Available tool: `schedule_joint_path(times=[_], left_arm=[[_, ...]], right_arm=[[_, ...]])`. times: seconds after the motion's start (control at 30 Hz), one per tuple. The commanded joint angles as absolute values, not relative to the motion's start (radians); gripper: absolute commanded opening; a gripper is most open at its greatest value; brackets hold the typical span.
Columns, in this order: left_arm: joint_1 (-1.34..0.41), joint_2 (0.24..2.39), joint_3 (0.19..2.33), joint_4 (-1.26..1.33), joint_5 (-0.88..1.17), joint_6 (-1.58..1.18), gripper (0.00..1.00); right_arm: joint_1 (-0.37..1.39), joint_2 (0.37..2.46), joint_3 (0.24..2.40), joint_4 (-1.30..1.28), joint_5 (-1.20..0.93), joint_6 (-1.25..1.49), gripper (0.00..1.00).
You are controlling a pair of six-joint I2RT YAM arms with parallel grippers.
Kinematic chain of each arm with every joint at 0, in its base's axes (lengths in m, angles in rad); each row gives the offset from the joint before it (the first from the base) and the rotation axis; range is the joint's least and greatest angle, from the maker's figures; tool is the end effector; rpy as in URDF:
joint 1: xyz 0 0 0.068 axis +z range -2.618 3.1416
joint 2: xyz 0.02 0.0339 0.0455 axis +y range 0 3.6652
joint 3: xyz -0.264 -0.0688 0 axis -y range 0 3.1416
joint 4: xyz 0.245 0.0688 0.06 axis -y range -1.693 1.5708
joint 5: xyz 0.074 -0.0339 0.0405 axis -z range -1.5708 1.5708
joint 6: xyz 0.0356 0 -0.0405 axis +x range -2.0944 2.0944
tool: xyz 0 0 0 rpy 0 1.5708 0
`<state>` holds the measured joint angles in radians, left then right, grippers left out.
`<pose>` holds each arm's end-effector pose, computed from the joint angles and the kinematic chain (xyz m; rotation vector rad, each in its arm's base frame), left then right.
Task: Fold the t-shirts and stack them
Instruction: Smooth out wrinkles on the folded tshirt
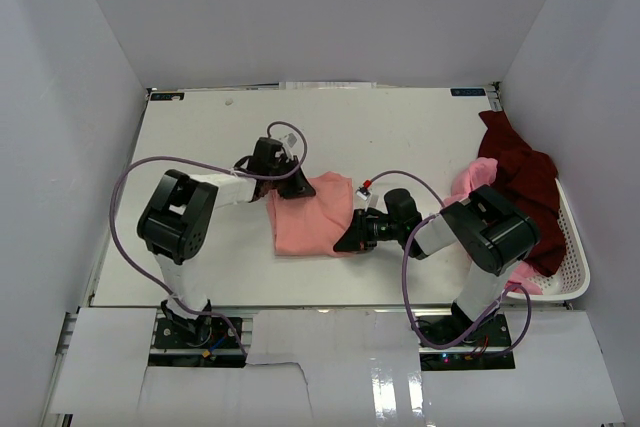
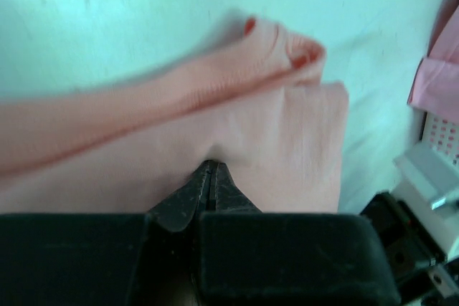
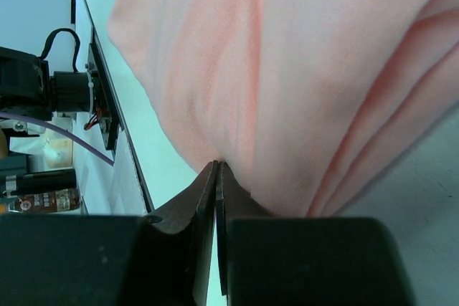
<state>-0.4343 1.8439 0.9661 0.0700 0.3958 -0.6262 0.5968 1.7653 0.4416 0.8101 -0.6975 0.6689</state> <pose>0.3278 -0.1672 0.1403 -0.0395 2.5211 -0.9447 0.2166 0.1748 0.0999 -0.3980 2.2751 1.4428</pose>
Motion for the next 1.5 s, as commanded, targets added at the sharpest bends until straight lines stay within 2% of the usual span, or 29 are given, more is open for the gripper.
schedule_joint_path(times=[0.0,0.27,0.47,0.5,0.53,0.6,0.7,0.9,1.1,1.47], left_arm=[[-0.407,1.894,1.072,0.038,0.317,-0.589,0.09],[-0.397,2.031,1.425,-0.124,0.324,-0.563,0.09],[-0.381,1.904,1.462,-0.335,0.313,-0.554,0.12],[-0.376,1.851,1.451,-0.362,0.305,-0.552,0.33],[-0.367,1.817,1.433,-0.391,0.269,-0.549,0.60],[-0.350,1.700,1.338,-0.426,0.241,-0.554,0.80],[-0.295,1.596,1.190,-0.439,0.271,-0.557,0.93],[-0.232,1.505,1.028,-0.525,0.276,-0.528,0.95],[-0.232,1.514,0.930,-0.445,0.247,-0.503,0.94],[-0.233,1.598,0.832,-0.310,0.330,-0.577,0.92]], right_arm=[[0.609,1.761,0.425,0.729,-0.655,0.624,0.08],[0.618,1.763,0.436,0.719,-0.655,0.623,0.08],[0.620,1.747,0.452,0.695,-0.652,0.614,0.08],[0.620,1.746,0.454,0.693,-0.652,0.612,0.08],[0.620,1.743,0.457,0.692,-0.653,0.612,0.08],[0.620,1.743,0.463,0.689,-0.658,0.612,0.08],[0.620,1.738,0.465,0.687,-0.663,0.615,0.10],[0.620,1.709,0.477,0.650,-0.653,0.603,0.10],[0.618,1.700,0.486,0.635,-0.655,0.601,0.10],[0.620,1.690,0.477,0.634,-0.655,0.600,0.09]])
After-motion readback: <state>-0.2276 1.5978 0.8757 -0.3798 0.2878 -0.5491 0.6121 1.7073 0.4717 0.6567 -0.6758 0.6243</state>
